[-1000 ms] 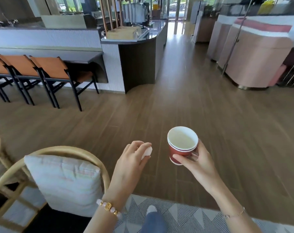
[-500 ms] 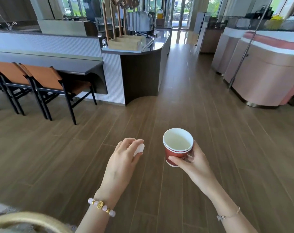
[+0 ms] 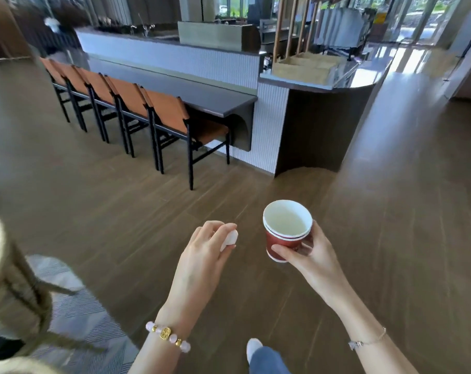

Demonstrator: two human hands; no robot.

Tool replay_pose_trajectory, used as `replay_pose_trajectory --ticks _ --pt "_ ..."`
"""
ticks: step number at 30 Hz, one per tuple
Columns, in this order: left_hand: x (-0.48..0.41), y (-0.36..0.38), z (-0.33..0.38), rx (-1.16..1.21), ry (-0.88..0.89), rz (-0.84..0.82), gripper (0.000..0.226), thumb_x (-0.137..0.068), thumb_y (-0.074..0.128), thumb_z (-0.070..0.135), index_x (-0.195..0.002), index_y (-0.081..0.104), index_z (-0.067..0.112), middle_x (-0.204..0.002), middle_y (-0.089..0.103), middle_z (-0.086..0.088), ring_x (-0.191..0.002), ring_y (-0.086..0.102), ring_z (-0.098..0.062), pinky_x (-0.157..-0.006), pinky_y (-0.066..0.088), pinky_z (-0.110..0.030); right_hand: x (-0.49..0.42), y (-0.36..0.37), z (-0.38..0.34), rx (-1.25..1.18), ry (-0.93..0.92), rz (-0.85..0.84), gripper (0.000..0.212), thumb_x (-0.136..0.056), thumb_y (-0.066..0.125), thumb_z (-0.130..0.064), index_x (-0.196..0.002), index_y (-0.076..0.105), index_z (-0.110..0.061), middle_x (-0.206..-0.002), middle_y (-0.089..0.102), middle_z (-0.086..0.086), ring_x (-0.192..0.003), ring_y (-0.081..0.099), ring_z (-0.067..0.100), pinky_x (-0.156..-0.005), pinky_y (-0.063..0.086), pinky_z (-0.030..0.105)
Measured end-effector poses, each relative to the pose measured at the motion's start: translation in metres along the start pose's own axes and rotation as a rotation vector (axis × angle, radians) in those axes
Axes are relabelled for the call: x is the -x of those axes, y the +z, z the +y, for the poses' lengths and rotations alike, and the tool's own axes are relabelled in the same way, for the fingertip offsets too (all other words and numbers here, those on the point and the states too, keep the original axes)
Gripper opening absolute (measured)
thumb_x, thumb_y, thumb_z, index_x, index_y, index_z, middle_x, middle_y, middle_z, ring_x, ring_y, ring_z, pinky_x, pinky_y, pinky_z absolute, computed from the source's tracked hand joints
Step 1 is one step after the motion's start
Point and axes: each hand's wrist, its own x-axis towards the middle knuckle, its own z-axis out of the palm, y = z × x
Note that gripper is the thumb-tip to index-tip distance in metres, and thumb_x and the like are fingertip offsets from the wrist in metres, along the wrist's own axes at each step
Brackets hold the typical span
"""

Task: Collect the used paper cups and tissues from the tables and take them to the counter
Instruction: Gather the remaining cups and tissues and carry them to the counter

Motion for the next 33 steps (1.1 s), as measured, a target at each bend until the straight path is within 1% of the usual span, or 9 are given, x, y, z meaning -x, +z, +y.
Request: replay_pose_trajectory --ticks 5,12,15,20,23,26,27,31,33 --pt "-0.077 0.008 -0.048 -0.094 -0.135 0.101 0.032 -0.080 0.071 0.009 -0.109 0.064 0.018 -0.103 0.059 0.007 -0.088 0.055 -0.015 -0.064 0.052 -0.031 -0.121 0.026 0.008 -0.069 -0.036 -0.168 0.059 -0.066 0.085 -0.018 -0.115 0.057 -0.037 -0.110 0.068 -0.013 -0.102 0.065 0.006 -0.076 0.051 0.013" --pt "-0.156 0.004 -0.107 -0.225 -0.275 0.208 0.031 -0.083 0.068 0.007 -0.111 0.062 0.019 -0.103 0.058 0.008 -0.090 0.053 -0.014 -0.064 0.052 -0.033 -0.259 0.080 0.006 -0.058 -0.086 -0.408 0.058 -0.070 0.083 -0.022 -0.116 0.055 -0.042 -0.109 0.067 -0.020 -0.101 0.064 0.000 -0.083 0.051 0.015" --pt "-0.173 -0.004 -0.137 -0.282 -0.347 0.249 0.031 -0.083 0.068 0.007 -0.111 0.062 0.018 -0.103 0.058 0.008 -0.090 0.054 -0.015 -0.064 0.052 -0.036 -0.301 0.114 0.007 -0.075 -0.096 -0.504 0.057 -0.070 0.083 -0.021 -0.114 0.055 -0.042 -0.108 0.067 -0.021 -0.100 0.064 0.001 -0.081 0.051 0.015" --pt "-0.197 -0.020 -0.196 -0.343 -0.424 0.312 0.030 -0.082 0.069 0.008 -0.109 0.061 0.020 -0.102 0.057 0.008 -0.089 0.053 -0.013 -0.064 0.052 -0.033 -0.360 0.182 0.009 -0.112 -0.090 -0.630 0.057 -0.070 0.082 -0.019 -0.118 0.056 -0.036 -0.110 0.068 -0.015 -0.103 0.065 0.007 -0.086 0.052 0.025" --pt "-0.215 -0.030 -0.239 -0.369 -0.462 0.335 0.031 -0.082 0.069 0.009 -0.108 0.059 0.022 -0.103 0.057 0.008 -0.089 0.053 -0.013 -0.064 0.053 -0.034 -0.392 0.228 0.013 -0.119 -0.100 -0.683 0.056 -0.070 0.082 -0.019 -0.115 0.056 -0.039 -0.109 0.068 -0.017 -0.102 0.065 0.005 -0.086 0.051 0.024" --pt "-0.239 -0.044 -0.290 -0.383 -0.477 0.371 0.033 -0.081 0.070 0.009 -0.108 0.059 0.023 -0.103 0.057 0.009 -0.089 0.051 -0.011 -0.063 0.053 -0.033 -0.427 0.278 0.016 -0.121 -0.099 -0.720 0.056 -0.070 0.082 -0.017 -0.112 0.056 -0.042 -0.109 0.068 -0.017 -0.101 0.065 0.005 -0.080 0.052 0.018" --pt "-0.248 -0.050 -0.308 -0.386 -0.478 0.380 0.033 -0.081 0.070 0.008 -0.108 0.058 0.023 -0.103 0.057 0.009 -0.089 0.050 -0.010 -0.063 0.053 -0.033 -0.441 0.296 0.015 -0.125 -0.097 -0.729 0.055 -0.070 0.082 -0.017 -0.112 0.057 -0.042 -0.109 0.068 -0.016 -0.101 0.065 0.005 -0.080 0.053 0.018" --pt "-0.286 -0.084 -0.382 -0.412 -0.496 0.397 0.030 -0.083 0.069 0.010 -0.108 0.058 0.023 -0.103 0.056 0.011 -0.088 0.050 -0.010 -0.061 0.052 -0.032 -0.498 0.375 0.003 -0.114 -0.108 -0.776 0.054 -0.071 0.082 -0.019 -0.112 0.056 -0.042 -0.109 0.069 -0.014 -0.101 0.065 0.007 -0.088 0.050 0.027" --pt "-0.300 -0.104 -0.415 -0.418 -0.514 0.413 0.029 -0.084 0.068 0.011 -0.108 0.057 0.025 -0.103 0.056 0.012 -0.088 0.050 -0.008 -0.061 0.052 -0.032 -0.524 0.414 -0.003 -0.118 -0.118 -0.792 0.054 -0.071 0.082 -0.020 -0.110 0.056 -0.046 -0.108 0.069 -0.014 -0.100 0.066 0.007 -0.086 0.050 0.025"
